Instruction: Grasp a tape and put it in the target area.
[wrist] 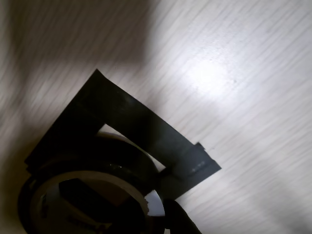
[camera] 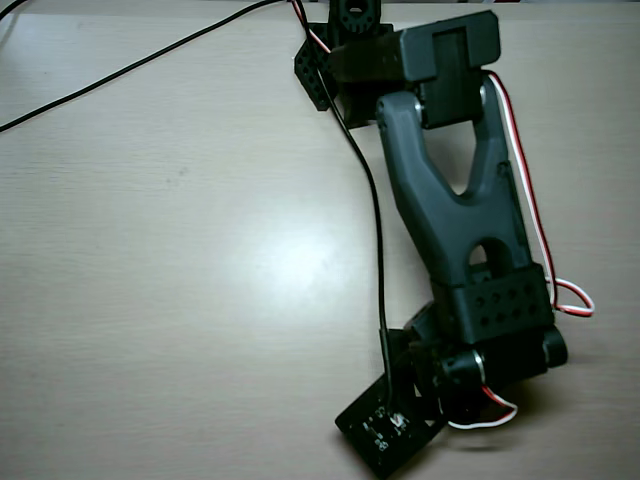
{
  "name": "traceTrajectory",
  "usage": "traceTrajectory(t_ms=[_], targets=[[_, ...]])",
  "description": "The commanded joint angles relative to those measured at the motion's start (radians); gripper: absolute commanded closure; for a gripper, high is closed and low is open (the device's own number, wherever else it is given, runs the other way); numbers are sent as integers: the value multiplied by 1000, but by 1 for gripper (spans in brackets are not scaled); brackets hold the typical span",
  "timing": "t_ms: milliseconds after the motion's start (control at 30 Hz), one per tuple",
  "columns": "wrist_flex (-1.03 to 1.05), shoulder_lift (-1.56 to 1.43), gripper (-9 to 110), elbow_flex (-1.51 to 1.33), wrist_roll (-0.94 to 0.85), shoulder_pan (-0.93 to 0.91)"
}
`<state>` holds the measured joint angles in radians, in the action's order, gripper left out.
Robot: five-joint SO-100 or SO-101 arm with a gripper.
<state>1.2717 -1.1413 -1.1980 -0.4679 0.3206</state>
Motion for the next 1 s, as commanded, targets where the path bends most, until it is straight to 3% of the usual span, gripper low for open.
traceTrajectory(t_ms=[0,267,533,967], targets=[[-2,2,99,61,-11,-12],[11,48,97,110,-18,-41],[14,6,86,71,-29,-43],[66,-410,91,-129,26,-129]])
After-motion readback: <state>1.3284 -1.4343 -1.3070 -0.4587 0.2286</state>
